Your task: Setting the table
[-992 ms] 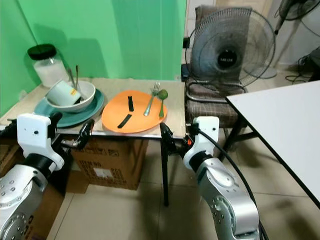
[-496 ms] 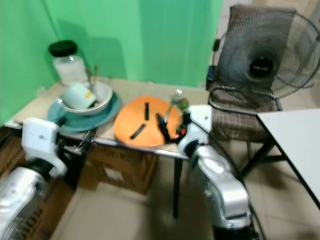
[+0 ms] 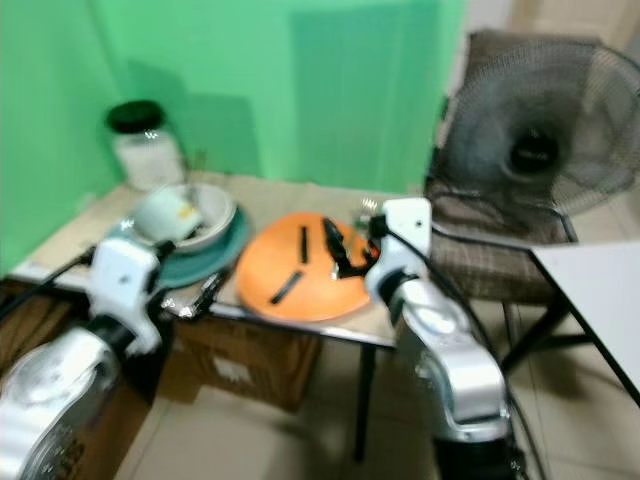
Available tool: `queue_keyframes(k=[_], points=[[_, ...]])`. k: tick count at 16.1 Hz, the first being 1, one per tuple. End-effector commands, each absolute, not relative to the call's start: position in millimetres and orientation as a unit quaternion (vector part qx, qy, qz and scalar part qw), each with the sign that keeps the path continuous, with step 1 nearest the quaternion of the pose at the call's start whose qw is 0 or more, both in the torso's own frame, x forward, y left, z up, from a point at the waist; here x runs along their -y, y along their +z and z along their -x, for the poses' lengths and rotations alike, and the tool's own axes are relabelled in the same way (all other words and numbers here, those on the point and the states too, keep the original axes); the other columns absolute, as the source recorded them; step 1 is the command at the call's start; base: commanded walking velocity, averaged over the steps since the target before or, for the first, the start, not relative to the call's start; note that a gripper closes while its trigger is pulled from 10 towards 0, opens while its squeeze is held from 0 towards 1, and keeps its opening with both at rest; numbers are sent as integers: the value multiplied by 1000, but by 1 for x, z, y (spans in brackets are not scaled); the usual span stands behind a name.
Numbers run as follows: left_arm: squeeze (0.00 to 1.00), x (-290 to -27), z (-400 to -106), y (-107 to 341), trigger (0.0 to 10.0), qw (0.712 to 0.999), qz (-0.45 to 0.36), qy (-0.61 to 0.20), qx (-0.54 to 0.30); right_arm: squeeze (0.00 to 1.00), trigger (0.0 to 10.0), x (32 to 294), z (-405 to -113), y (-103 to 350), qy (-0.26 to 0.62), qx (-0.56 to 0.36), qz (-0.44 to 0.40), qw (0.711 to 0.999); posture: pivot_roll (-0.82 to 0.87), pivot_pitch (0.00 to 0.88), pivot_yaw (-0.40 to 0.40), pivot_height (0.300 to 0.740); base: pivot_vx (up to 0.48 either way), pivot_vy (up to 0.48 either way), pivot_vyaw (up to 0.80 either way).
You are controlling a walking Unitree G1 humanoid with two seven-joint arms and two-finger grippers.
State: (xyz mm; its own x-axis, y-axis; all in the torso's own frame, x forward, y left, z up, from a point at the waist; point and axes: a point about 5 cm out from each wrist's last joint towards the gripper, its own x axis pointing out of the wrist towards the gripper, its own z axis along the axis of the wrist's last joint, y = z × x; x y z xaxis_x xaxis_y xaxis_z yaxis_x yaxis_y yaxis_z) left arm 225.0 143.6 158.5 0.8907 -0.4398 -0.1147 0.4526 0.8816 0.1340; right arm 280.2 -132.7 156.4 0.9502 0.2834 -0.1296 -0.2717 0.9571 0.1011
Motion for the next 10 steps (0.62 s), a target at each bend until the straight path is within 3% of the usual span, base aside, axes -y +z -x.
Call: queue_keyframes(k=[1, 4, 10], points=[[0, -147, -227, 159, 10000, 968, -88, -233, -38, 0, 10000, 135, -285, 155, 127, -94, -26, 987, -60, 0, 71, 740, 300, 0, 0], [0, -141, -227, 157, 10000, 959, -78, -270, -36, 0, 10000, 144, -294, 144, 91, -174, -4, 981, -89, 0, 69, 740, 99, 0, 0], [0, -125, -228, 155, 10000, 937, -74, -340, -34, 0, 10000, 165, -327, 144, 54, -239, 11, 969, -142, 0, 59, 740, 0, 0, 0]])
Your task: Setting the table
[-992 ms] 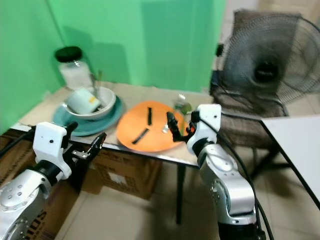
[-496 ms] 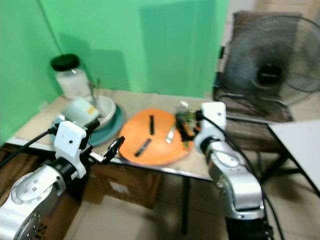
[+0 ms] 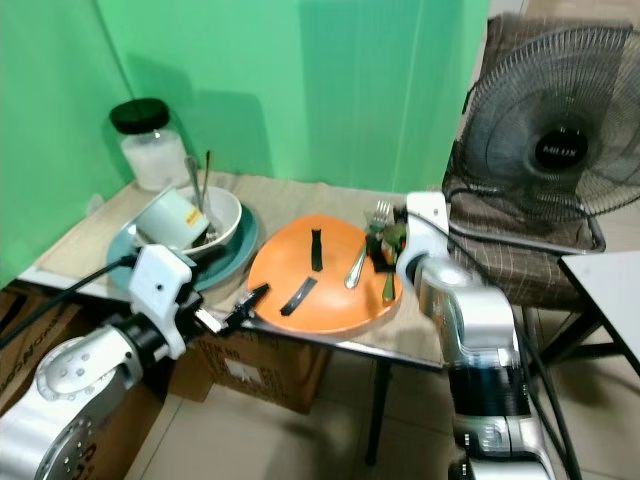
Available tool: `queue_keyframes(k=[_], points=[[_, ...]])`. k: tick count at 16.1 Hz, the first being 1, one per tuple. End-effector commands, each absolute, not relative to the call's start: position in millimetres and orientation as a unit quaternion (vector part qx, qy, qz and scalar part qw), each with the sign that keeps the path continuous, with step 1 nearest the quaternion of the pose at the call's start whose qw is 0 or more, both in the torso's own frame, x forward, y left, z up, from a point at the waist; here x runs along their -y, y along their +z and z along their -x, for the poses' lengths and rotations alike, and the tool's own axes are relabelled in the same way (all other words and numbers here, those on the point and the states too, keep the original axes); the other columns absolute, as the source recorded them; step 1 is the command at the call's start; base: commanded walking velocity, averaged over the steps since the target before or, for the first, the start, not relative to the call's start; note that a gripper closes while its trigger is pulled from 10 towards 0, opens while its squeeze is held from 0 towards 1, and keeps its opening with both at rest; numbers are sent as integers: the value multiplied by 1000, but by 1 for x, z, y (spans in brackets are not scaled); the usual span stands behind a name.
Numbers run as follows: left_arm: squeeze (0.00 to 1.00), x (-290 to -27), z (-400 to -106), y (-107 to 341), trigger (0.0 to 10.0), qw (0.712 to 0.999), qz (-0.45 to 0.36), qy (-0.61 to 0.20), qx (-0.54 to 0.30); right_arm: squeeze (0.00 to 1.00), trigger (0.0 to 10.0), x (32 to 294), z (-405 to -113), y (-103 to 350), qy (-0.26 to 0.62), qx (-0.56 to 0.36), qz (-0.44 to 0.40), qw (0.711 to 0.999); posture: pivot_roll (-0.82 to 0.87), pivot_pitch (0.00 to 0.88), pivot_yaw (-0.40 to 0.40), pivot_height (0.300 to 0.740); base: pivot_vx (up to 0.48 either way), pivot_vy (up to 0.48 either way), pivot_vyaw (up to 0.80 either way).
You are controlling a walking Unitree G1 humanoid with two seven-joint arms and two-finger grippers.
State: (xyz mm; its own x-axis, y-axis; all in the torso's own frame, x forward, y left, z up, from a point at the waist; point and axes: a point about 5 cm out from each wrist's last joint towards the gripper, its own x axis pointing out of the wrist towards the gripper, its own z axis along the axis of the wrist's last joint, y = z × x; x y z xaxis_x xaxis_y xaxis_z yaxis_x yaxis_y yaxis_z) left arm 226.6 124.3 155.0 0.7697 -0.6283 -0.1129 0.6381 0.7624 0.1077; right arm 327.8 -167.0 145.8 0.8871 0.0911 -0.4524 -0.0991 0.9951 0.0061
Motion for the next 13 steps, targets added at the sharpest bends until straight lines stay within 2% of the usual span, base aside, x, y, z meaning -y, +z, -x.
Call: queue_keyframes(k=[1, 6, 7, 10, 13], points=[[0, -122, -226, 155, 10000, 932, -73, -353, -36, 0, 10000, 167, -332, 143, 51, -252, 13, 966, -144, 0, 51, 740, 0, 0, 0], [0, -120, -217, 149, 10000, 920, -73, -382, -55, 0, 10000, 165, -359, 137, 41, -287, 45, 956, -136, 0, 15, 740, 0, 0, 0], [0, -120, -216, 149, 10000, 920, -74, -382, -57, 0, 9176, 164, -360, 134, 41, -293, 53, 954, -135, 0, 12, 740, 0, 0, 0], [0, -121, -214, 147, 10000, 919, -76, -382, -61, 0, 5176, 165, -360, 121, 39, -311, 55, 948, -133, 0, 0, 740, 0, 0, 0], [0, -120, -214, 144, 10000, 918, -76, -383, -64, 0, 2431, 168, -359, 113, 35, -322, 64, 944, -140, 0, -1, 740, 0, 0, 0]])
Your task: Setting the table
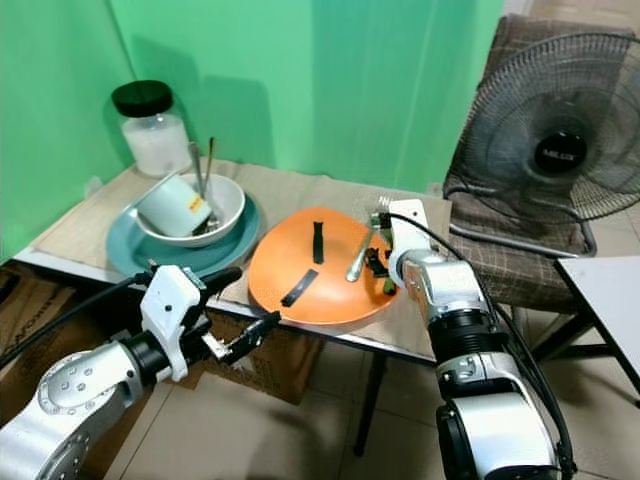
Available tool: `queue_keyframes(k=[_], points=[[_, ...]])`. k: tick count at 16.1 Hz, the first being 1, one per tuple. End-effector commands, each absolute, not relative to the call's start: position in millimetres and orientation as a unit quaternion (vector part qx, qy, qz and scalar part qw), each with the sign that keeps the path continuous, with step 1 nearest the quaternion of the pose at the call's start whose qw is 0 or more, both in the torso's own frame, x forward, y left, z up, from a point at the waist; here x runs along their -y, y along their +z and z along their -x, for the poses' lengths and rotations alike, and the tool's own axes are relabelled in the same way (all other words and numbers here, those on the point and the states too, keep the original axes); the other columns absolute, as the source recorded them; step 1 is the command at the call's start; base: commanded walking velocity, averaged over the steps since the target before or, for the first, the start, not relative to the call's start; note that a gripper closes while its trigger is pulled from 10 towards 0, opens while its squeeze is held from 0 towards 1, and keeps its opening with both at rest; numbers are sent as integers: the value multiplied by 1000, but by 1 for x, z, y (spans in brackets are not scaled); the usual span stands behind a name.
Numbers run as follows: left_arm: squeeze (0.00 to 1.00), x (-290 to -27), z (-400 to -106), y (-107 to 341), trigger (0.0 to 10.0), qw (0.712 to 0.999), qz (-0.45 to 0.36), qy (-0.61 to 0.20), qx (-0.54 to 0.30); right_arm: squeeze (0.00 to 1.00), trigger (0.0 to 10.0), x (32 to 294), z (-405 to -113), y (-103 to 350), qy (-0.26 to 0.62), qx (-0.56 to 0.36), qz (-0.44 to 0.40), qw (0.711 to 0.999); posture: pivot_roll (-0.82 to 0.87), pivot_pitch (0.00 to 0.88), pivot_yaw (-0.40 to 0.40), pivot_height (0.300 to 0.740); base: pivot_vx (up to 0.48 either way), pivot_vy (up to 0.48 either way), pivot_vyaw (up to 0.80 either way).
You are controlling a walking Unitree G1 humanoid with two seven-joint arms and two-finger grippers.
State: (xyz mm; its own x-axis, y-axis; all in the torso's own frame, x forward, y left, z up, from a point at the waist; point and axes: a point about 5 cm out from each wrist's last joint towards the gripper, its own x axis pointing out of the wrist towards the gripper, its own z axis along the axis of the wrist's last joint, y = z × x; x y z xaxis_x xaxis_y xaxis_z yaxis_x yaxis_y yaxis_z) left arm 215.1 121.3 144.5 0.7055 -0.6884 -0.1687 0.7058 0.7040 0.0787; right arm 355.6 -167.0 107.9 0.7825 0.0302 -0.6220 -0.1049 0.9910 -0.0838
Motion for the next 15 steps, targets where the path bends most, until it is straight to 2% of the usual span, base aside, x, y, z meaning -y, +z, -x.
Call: queue_keyframes(k=[1, 3, 5, 15], points=[[0, -120, -214, 144, 10000, 918, -76, -383, -64, 0, 1843, 169, -359, 111, 32, -323, 65, 944, -142, 0, 1, 740, 0, 0, 0], [0, -119, -214, 144, 10000, 918, -76, -383, -64, 0, 1765, 170, -359, 110, 30, -323, 65, 944, -142, 0, -1, 740, 0, 0, 0], [0, -119, -214, 144, 10000, 918, -75, -384, -64, 0, 0, 174, -360, 106, 21, -331, 65, 941, -141, 0, -2, 740, 0, 0, 0], [0, -119, -213, 143, 10000, 917, -75, -386, -68, 0, 0, 178, -357, 96, 16, -358, 0, 933, -139, 0, -1, 740, 0, 0, 0]])
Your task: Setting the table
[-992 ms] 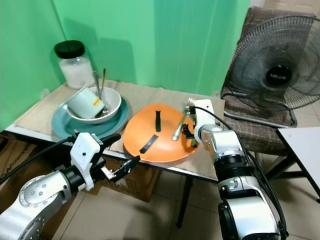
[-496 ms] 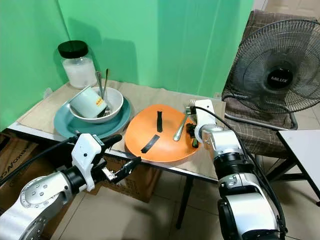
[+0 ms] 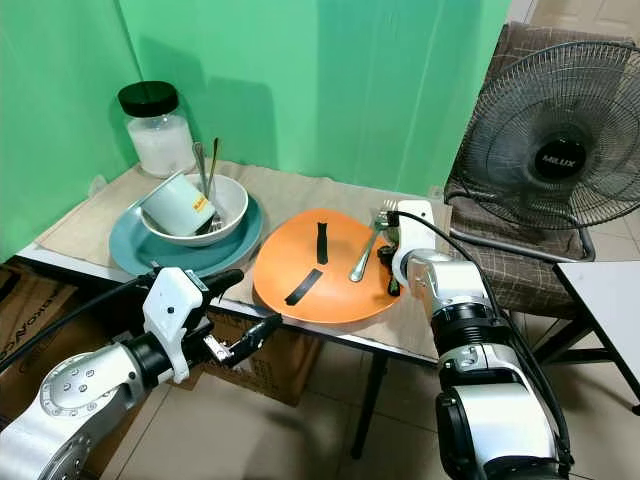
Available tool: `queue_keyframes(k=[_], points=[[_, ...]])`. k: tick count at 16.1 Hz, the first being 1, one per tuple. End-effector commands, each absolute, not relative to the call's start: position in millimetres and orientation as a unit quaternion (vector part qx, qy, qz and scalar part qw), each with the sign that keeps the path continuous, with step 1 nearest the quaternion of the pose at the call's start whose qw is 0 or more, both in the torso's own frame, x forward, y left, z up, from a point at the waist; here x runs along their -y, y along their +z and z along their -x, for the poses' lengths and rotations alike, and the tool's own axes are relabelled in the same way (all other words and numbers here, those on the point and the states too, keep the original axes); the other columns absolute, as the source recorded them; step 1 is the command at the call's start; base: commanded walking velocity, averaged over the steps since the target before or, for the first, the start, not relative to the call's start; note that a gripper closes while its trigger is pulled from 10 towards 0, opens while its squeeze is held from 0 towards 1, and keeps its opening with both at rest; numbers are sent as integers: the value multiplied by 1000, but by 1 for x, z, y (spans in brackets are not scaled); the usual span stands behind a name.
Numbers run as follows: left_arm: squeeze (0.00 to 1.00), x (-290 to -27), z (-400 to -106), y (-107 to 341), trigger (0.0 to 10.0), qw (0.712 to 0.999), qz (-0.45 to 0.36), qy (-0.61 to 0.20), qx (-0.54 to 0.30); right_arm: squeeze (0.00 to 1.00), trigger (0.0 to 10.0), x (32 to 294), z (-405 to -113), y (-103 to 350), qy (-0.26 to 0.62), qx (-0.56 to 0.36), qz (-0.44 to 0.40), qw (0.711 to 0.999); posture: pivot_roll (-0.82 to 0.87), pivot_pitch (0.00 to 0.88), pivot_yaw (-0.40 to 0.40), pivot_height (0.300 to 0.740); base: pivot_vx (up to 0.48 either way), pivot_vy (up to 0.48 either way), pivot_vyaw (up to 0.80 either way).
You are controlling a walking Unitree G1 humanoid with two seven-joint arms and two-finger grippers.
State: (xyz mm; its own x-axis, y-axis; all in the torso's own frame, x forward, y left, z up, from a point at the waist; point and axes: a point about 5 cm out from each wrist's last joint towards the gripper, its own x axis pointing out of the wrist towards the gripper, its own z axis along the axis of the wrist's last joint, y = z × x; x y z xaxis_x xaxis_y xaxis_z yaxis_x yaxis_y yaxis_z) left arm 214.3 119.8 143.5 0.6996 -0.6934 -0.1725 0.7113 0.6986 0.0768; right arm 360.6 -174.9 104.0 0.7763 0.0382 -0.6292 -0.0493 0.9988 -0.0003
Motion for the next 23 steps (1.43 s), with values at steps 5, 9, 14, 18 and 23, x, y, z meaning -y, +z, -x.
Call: queue_keyframes(k=[5, 9, 14, 18, 23], points=[[0, -119, -213, 142, 10000, 916, -76, -387, -70, 0, 0, 180, -356, 93, 13, -366, -25, 930, -137, 0, 3, 740, 0, 0, 0], [0, -119, -214, 142, 10000, 915, -78, -390, -71, 0, 0, 181, -356, 94, 10, -366, -35, 930, -141, 0, 8, 740, 0, 0, 0], [0, -118, -214, 142, 10000, 914, -78, -392, -73, 0, 0, 182, -356, 94, 10, -365, -36, 930, -143, 0, 7, 740, 0, 0, 0], [0, -119, -216, 142, 10000, 916, -80, -387, -70, 0, 0, 184, -362, 108, 3, -339, -43, 940, -139, 0, 2, 740, 0, 0, 0], [0, -122, -217, 143, 10000, 918, -82, -382, -68, 0, 0, 189, -370, 147, 6, -278, -60, 959, -133, 0, -1, 740, 0, 0, 0]])
